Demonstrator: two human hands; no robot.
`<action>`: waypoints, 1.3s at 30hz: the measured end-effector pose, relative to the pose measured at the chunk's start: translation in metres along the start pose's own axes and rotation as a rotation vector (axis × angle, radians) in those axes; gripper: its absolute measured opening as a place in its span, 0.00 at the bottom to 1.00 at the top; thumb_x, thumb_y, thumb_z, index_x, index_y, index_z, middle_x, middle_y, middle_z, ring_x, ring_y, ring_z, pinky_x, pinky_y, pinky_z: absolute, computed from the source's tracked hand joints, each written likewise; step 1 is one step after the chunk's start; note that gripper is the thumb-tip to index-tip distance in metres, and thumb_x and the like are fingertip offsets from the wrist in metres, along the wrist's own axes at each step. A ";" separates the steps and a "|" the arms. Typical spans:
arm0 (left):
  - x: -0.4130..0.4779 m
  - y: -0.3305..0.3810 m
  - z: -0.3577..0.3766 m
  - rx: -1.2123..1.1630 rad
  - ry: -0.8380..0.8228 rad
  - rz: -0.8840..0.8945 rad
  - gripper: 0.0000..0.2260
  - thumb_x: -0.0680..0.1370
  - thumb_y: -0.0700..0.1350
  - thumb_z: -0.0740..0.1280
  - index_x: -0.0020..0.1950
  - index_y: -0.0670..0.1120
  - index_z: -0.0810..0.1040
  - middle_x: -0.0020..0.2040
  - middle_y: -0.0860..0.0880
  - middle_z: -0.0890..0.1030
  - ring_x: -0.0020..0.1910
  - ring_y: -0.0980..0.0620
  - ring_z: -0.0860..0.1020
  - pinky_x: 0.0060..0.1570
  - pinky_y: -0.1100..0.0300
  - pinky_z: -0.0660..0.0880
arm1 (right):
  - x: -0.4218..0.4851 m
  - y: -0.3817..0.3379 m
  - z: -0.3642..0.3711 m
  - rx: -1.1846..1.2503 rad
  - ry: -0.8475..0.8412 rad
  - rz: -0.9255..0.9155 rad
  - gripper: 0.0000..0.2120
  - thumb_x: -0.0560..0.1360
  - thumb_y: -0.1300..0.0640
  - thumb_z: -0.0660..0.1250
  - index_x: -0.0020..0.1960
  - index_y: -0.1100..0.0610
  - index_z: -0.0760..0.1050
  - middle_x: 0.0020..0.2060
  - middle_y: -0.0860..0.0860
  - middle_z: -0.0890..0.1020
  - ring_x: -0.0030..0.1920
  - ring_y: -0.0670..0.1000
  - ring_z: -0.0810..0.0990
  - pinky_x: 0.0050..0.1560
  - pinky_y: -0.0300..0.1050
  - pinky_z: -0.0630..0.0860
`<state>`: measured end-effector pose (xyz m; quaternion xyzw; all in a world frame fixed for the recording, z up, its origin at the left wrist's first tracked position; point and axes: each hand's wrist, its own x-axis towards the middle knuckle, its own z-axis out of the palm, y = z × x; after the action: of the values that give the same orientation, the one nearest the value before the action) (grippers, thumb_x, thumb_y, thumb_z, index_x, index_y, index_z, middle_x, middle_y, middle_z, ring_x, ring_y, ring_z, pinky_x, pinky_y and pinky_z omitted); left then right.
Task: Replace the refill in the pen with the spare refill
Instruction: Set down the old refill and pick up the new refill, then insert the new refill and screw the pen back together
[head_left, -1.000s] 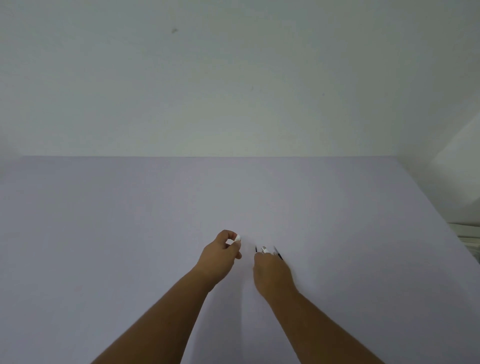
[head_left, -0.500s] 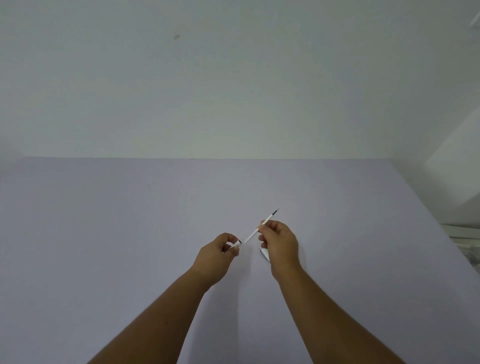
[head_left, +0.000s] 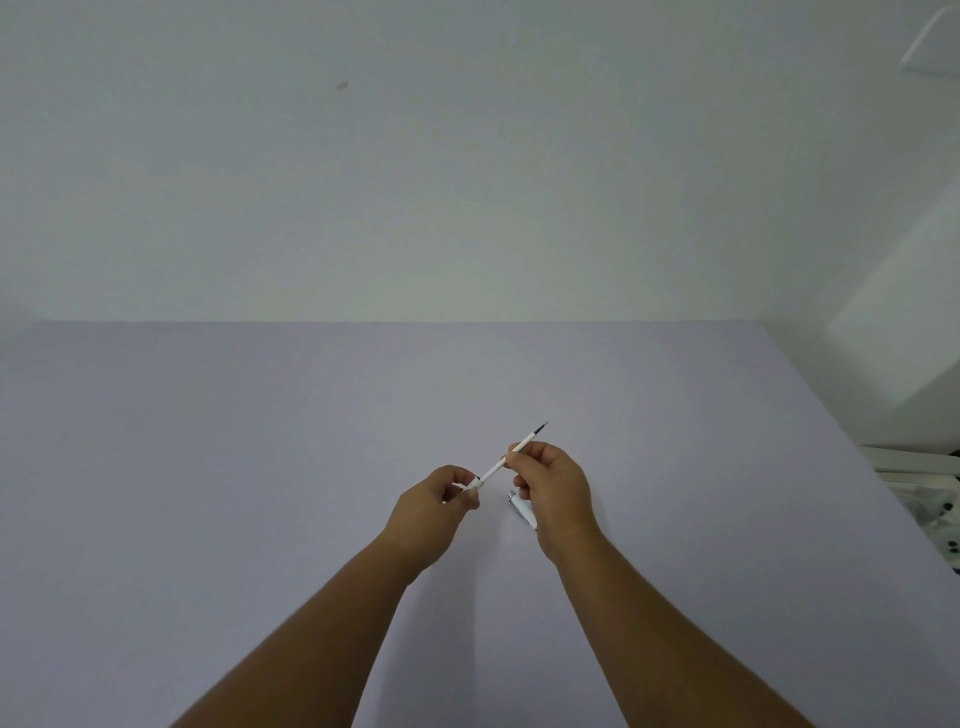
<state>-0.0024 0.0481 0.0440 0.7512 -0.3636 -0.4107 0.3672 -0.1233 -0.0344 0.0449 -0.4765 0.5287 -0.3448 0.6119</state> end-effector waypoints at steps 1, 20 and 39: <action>0.000 0.001 0.000 -0.005 -0.003 0.003 0.06 0.79 0.47 0.62 0.45 0.58 0.75 0.46 0.50 0.83 0.41 0.51 0.75 0.35 0.63 0.71 | -0.001 0.001 0.001 -0.022 -0.027 0.000 0.05 0.72 0.58 0.69 0.38 0.49 0.81 0.30 0.45 0.80 0.34 0.45 0.75 0.35 0.37 0.75; 0.007 0.011 0.007 -0.079 -0.088 -0.031 0.09 0.79 0.45 0.59 0.55 0.57 0.75 0.43 0.50 0.79 0.40 0.54 0.77 0.45 0.60 0.74 | 0.019 -0.011 -0.018 -0.188 -0.160 -0.025 0.07 0.72 0.49 0.68 0.37 0.50 0.79 0.36 0.45 0.81 0.34 0.44 0.73 0.40 0.40 0.70; 0.019 -0.006 0.005 -0.077 -0.073 -0.093 0.09 0.79 0.46 0.59 0.54 0.58 0.75 0.43 0.50 0.80 0.40 0.53 0.77 0.45 0.60 0.74 | 0.038 0.061 -0.051 -1.259 -0.138 -0.247 0.06 0.73 0.58 0.62 0.45 0.58 0.76 0.42 0.54 0.81 0.45 0.54 0.77 0.37 0.45 0.70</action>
<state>0.0020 0.0332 0.0302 0.7372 -0.3251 -0.4681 0.3629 -0.1708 -0.0619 -0.0244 -0.8229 0.5305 -0.0054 0.2036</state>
